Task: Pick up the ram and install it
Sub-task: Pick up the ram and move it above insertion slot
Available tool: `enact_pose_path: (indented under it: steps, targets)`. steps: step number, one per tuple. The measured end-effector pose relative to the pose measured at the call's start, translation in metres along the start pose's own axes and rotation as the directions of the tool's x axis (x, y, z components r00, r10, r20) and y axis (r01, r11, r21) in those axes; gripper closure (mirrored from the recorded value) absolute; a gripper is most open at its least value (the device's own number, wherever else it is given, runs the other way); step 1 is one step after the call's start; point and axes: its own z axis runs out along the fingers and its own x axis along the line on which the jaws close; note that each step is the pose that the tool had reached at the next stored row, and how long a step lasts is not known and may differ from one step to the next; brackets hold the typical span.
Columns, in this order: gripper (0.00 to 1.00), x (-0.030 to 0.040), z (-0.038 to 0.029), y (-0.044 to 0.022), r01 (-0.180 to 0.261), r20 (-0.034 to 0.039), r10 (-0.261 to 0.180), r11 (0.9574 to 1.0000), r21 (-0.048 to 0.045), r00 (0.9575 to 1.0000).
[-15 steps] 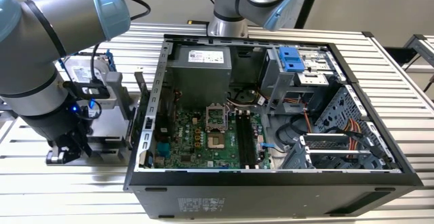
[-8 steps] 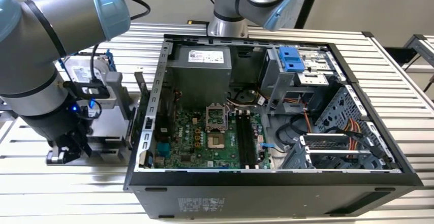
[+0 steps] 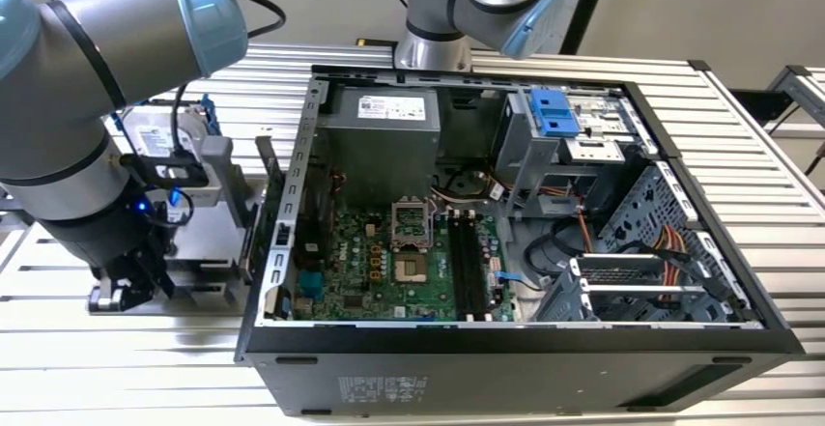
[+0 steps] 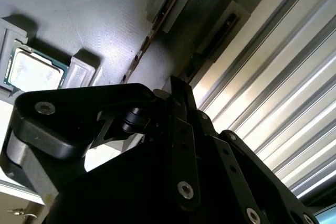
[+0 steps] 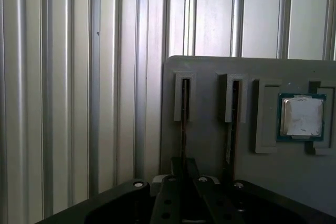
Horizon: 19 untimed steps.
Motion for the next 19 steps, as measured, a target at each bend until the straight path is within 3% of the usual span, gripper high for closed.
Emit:
enact_pose_path:
  steps: [9,19]
  targets:
    - [1.0,0.0,-0.0046,0.0001,0.0,-0.0002,0.0,1.0,-0.0002,1.0]
    - [1.0,0.0001,-0.0052,0.0001,0.0,-0.0003,0.0,1.0,-0.0003,1.0]
